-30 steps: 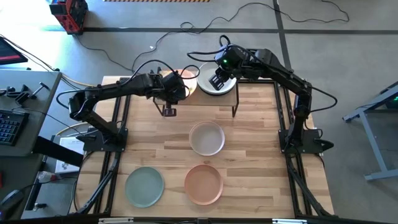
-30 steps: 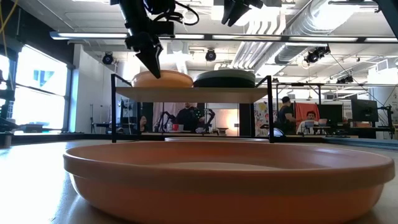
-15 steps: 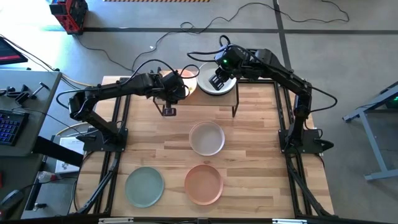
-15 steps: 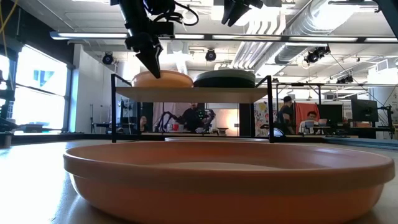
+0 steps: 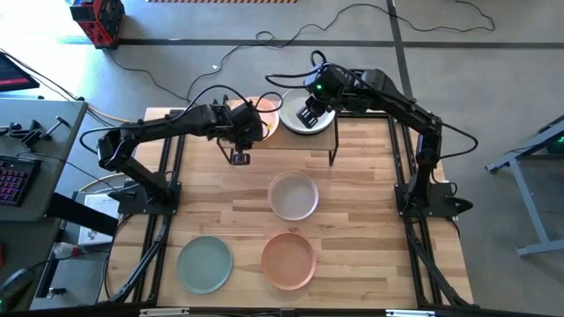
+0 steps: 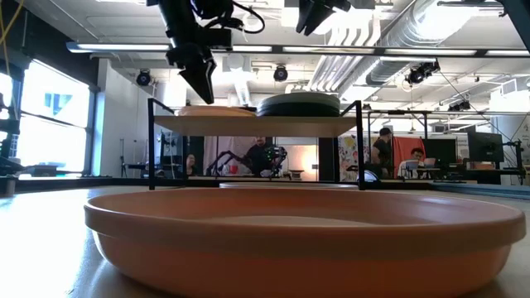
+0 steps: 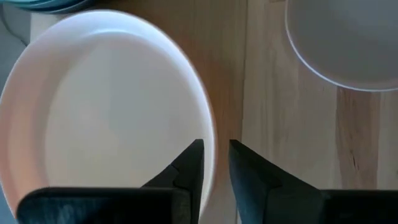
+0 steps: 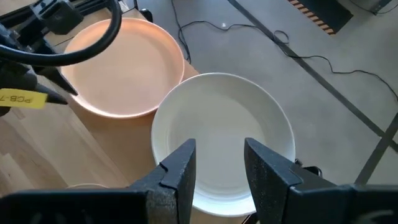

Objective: Place and stack plates onto a shelf
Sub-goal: Stack the gray plate on top of the light red plate

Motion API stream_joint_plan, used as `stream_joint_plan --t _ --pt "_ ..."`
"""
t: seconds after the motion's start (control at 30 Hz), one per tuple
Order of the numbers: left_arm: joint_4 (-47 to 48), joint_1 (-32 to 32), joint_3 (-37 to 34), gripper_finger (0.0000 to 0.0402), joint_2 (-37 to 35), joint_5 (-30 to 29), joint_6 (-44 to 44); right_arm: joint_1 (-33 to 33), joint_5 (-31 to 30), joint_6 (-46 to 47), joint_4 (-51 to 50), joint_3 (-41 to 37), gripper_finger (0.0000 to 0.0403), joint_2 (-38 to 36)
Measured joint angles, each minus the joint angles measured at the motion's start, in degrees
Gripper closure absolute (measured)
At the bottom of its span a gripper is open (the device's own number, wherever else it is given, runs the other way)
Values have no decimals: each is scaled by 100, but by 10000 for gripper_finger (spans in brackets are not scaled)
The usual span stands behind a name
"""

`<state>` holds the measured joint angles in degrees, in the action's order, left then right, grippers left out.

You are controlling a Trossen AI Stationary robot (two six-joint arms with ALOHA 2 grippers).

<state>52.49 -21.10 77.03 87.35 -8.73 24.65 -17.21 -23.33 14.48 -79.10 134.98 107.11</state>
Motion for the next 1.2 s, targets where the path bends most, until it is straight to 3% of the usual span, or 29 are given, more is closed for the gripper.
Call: stream_joint_plan --t 0.33,0.8,0.97,1.1,1.2 --pt "108 261 34 337 -2 -1282 -397 0 1206 -29 -210 -2 289 0" --pt "1749 761 1117 341 -31 -571 -2495 281 1555 -855 -1085 -4 289 -2" --pt "2967 949 1150 341 -44 -571 -3183 542 2268 -914 -1093 -4 289 -2" --pt "3754 1151 1148 341 -218 -571 -3726 910 2337 -674 -1090 -16 289 -2" --pt "3684 1374 1040 341 -568 -452 -3993 1238 2318 -412 -1085 -76 289 -7"
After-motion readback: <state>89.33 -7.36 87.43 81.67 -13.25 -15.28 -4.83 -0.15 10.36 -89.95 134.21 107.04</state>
